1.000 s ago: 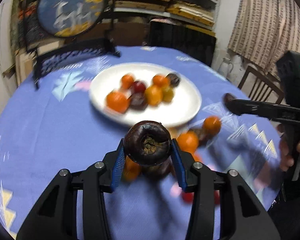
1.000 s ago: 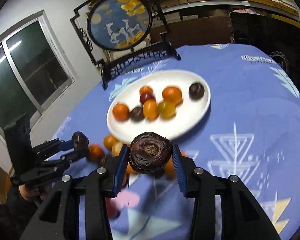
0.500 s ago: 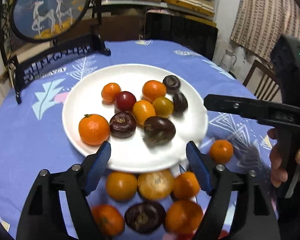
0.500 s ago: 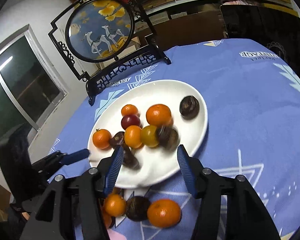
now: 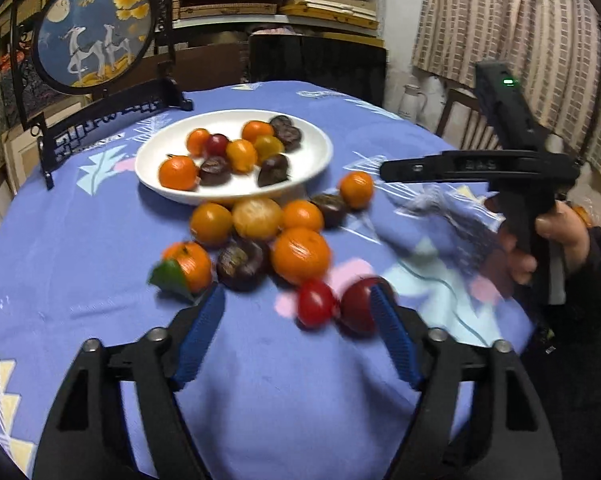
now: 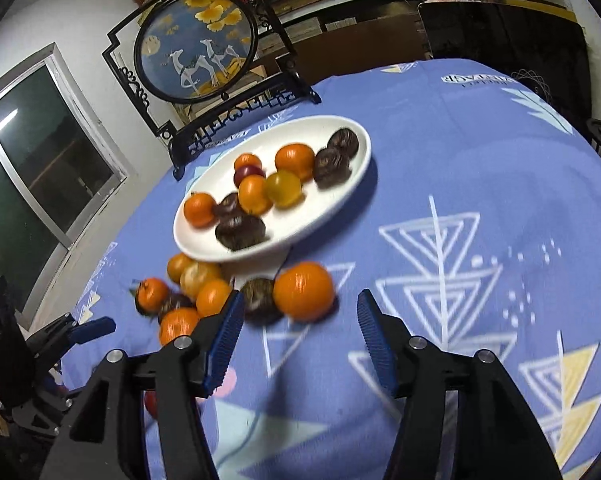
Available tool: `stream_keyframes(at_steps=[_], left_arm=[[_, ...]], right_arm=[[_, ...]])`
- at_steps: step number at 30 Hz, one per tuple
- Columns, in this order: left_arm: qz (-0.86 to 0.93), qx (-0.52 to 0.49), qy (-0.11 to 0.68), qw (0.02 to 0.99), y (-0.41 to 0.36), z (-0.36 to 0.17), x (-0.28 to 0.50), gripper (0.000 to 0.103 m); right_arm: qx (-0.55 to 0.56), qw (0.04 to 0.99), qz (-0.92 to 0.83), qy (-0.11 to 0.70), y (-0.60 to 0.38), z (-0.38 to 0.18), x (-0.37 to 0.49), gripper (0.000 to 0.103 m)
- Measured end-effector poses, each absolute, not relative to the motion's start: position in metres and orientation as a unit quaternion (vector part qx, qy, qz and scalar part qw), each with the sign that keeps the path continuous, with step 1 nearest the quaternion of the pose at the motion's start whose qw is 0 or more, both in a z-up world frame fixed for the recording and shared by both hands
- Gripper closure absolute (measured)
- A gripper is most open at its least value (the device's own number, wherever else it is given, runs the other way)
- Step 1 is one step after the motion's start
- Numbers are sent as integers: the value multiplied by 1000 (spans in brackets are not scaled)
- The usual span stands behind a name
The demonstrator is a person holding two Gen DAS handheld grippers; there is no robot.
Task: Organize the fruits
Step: 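Place a red tomato on the plate with the left gripper while the right places a red plum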
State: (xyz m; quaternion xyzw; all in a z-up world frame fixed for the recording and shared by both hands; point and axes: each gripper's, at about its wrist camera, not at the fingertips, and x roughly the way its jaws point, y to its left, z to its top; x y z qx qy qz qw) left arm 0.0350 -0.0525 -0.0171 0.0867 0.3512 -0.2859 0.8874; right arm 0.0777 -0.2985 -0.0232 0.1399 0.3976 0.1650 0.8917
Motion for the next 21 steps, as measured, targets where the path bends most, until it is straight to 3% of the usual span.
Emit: stream_keyframes(at_steps=[5, 19, 21], left_arm=[[-268, 109, 357, 888, -62, -29, 29, 54], [-262, 103, 407, 869, -85, -59, 59, 57], [-264, 105, 403, 870, -84, -59, 57, 68]], right_arm=[[141, 887, 163, 409, -295, -31, 68, 44], [120, 890, 179, 401, -284, -24, 49, 44], [116, 891, 184, 399, -282, -21, 46, 44]])
